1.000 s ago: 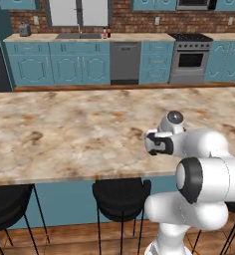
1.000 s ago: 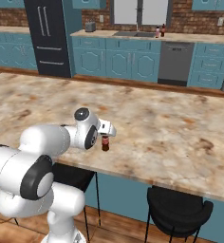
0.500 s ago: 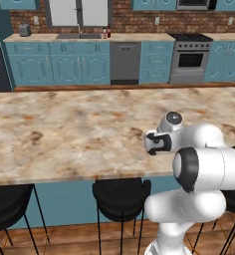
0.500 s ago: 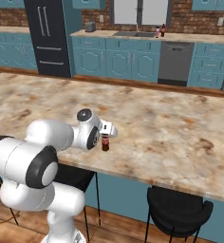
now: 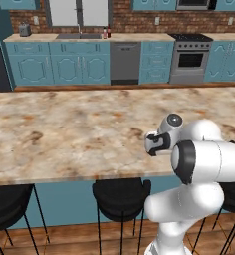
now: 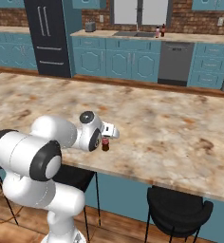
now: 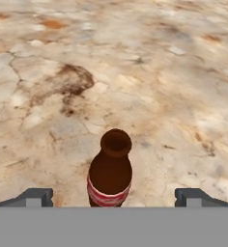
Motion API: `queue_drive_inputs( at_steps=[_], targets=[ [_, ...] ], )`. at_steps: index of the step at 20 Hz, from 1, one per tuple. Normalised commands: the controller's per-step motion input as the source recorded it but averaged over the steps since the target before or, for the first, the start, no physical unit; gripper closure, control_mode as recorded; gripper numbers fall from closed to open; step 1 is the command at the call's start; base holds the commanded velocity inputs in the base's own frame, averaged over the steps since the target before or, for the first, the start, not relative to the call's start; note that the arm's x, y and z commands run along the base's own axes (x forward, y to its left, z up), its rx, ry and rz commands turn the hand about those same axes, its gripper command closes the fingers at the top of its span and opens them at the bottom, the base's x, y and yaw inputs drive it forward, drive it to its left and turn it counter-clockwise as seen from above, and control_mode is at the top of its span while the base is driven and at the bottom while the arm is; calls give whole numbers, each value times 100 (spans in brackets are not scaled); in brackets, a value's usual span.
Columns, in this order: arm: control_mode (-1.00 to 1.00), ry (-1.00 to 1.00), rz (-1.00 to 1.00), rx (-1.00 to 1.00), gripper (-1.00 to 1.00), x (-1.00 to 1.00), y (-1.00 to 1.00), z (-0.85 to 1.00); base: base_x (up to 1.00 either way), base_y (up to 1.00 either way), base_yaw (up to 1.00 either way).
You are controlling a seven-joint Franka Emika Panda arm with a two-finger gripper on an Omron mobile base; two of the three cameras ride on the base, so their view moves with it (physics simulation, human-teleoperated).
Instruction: Place the large bottle from the dining counter next to the other large bottle outside the sink, and place the small bottle from the dining counter next to the other small bottle inside the sink.
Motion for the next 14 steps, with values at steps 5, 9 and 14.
queue_drive_inputs(
  at_steps=[5, 9, 14],
  targets=[
    [-100, 0, 0, 0, -100, 21, 0, -5, 0, 0, 0],
    [-100, 0, 0, 0, -100, 15, 0, -18, 0, 0, 0],
    [-100, 0, 0, 0, -100, 15, 0, -18, 0, 0, 0]
  ],
)
